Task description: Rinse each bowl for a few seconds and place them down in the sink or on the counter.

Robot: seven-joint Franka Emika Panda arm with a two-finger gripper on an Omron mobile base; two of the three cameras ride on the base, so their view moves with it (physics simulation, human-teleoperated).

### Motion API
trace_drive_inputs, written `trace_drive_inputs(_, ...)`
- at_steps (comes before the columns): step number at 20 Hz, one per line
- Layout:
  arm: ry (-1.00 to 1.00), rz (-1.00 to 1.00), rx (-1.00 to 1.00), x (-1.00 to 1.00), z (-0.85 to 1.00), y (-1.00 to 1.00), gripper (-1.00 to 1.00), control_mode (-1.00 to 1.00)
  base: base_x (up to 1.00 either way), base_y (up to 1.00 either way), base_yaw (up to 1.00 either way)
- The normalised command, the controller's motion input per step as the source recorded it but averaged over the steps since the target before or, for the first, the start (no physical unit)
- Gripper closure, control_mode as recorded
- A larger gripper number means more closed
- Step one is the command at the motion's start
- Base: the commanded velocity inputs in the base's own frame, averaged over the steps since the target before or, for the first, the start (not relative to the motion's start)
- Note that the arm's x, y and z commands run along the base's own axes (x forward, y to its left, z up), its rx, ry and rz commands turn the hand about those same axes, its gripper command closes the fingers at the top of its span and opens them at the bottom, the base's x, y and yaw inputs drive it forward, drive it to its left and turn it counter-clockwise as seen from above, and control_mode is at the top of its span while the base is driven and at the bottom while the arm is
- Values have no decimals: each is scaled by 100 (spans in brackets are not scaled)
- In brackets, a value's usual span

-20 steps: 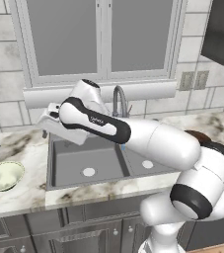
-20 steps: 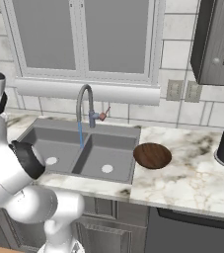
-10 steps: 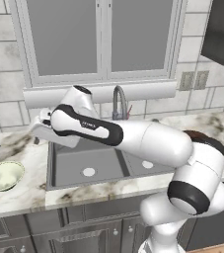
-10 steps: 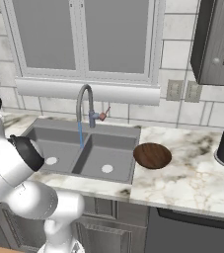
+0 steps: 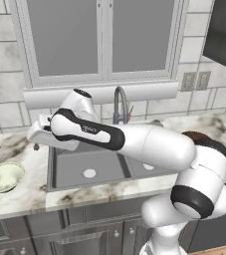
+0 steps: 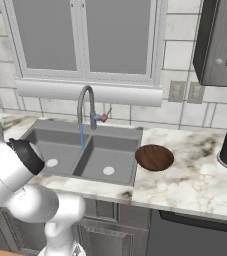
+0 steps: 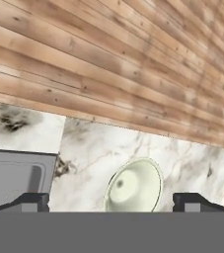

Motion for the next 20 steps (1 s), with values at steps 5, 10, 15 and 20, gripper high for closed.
trace_drive_inputs(5, -1, 4, 0, -6, -18, 2, -100, -100, 0, 0, 0)
trace_drive_inputs(10, 0, 0, 0, 0, -28, 2, -100, -100, 0, 0, 0)
trace_drive_inputs(15, -2, 0, 0, 0, -26, 6, -100, -100, 0, 0, 0)
trace_drive_inputs(20, -3, 0, 0, 14, -32, 20, -100, -100, 0, 0, 0)
